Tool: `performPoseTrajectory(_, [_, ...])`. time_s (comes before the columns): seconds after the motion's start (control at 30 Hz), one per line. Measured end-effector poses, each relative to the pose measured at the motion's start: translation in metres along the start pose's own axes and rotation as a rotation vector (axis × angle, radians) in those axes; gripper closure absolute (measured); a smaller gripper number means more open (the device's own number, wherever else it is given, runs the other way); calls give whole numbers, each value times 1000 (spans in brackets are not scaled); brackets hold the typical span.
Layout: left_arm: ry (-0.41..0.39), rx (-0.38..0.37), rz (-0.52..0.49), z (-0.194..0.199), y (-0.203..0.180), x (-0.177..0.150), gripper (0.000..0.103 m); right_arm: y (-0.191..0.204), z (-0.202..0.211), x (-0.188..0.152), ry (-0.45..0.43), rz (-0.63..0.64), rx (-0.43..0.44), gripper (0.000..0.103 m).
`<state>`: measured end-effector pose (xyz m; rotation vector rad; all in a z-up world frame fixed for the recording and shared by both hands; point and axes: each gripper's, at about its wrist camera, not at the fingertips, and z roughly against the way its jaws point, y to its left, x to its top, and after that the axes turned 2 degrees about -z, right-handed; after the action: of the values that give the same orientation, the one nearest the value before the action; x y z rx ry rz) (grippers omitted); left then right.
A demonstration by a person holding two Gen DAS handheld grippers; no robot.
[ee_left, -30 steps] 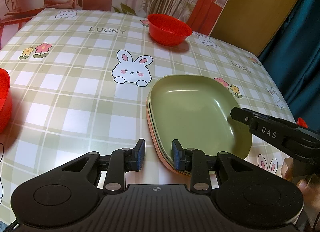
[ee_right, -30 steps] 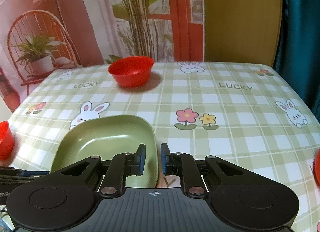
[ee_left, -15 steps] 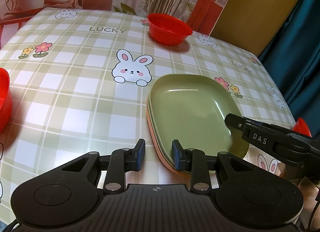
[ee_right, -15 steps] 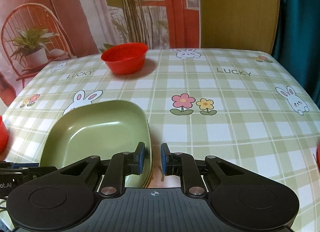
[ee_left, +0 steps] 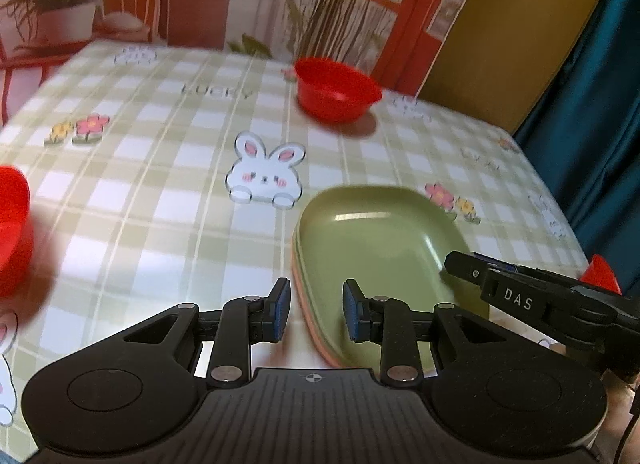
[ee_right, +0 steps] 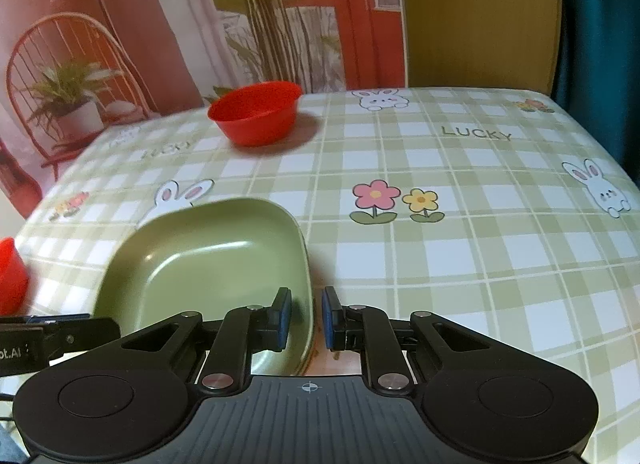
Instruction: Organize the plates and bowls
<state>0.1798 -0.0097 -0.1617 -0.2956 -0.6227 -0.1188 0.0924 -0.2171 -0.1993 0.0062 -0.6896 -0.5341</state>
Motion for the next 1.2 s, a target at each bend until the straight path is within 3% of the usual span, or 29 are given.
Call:
performPoseTrajectory(0.33, [-131, -9, -72, 21, -24, 21, 72, -8, 21, 25, -102, 5, 26, 87])
performPoseTrajectory(0.57, [-216, -20, -162, 31, -56, 32, 69, -28, 34, 40, -149, 44, -6, 87])
performPoseTrajectory(0.9, [-242, -45, -215, 23, -94, 44, 67, -73, 55, 60, -208, 85, -54, 87])
performPoseTrajectory(1.2, [-254, -97, -256, 11, -125, 50, 60, -111, 67, 64, -228, 101, -94, 87])
